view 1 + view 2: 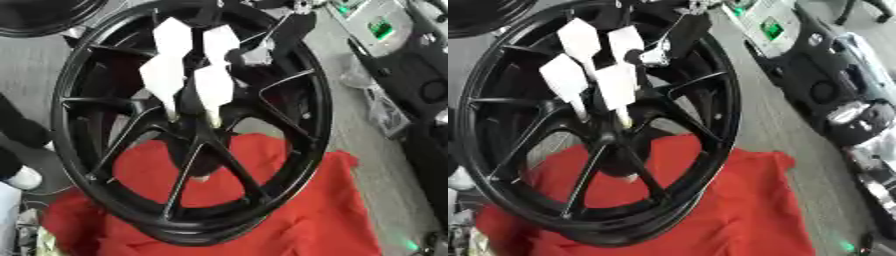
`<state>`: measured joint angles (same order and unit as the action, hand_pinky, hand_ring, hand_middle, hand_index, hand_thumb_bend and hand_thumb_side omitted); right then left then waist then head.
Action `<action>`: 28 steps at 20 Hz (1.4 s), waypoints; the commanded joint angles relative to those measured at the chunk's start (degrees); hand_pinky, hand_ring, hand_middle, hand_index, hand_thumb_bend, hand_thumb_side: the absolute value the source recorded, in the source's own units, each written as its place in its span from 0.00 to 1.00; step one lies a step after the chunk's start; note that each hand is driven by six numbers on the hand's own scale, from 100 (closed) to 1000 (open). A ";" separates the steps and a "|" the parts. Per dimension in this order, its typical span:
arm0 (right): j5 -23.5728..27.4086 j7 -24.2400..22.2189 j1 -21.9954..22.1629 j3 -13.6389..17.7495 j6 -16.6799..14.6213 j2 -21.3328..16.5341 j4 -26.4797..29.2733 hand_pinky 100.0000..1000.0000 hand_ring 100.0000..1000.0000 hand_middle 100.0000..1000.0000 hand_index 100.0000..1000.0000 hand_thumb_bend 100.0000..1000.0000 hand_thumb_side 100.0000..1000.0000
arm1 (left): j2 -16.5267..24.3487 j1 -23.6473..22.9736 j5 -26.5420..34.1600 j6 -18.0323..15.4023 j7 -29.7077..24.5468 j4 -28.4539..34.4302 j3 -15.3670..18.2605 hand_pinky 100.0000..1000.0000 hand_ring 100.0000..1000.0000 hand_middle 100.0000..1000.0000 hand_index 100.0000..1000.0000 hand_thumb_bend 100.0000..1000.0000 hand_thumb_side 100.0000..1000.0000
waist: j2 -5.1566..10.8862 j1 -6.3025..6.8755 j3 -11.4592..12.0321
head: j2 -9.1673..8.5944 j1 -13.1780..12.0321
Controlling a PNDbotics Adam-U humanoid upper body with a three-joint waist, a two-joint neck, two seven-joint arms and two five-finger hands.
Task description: Pull the pin out of the wheel hub.
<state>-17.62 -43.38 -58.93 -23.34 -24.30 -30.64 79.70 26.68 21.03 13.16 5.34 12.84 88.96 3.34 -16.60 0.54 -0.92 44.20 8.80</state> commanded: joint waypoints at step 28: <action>-4.24 -2.24 -1.00 1.50 -4.73 -1.45 -3.14 0.89 0.76 0.73 0.86 0.11 0.45 | 1.77 0.38 0.28 -0.17 -0.78 0.39 0.23 0.68 0.73 0.69 0.68 0.05 0.84 | -0.34 0.01 1.23 | -0.56 1.79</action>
<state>-21.55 -42.31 -58.91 -22.63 -25.37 -30.99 76.36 26.68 21.03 13.26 5.25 12.25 88.62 3.32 -17.85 0.51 0.17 44.18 10.36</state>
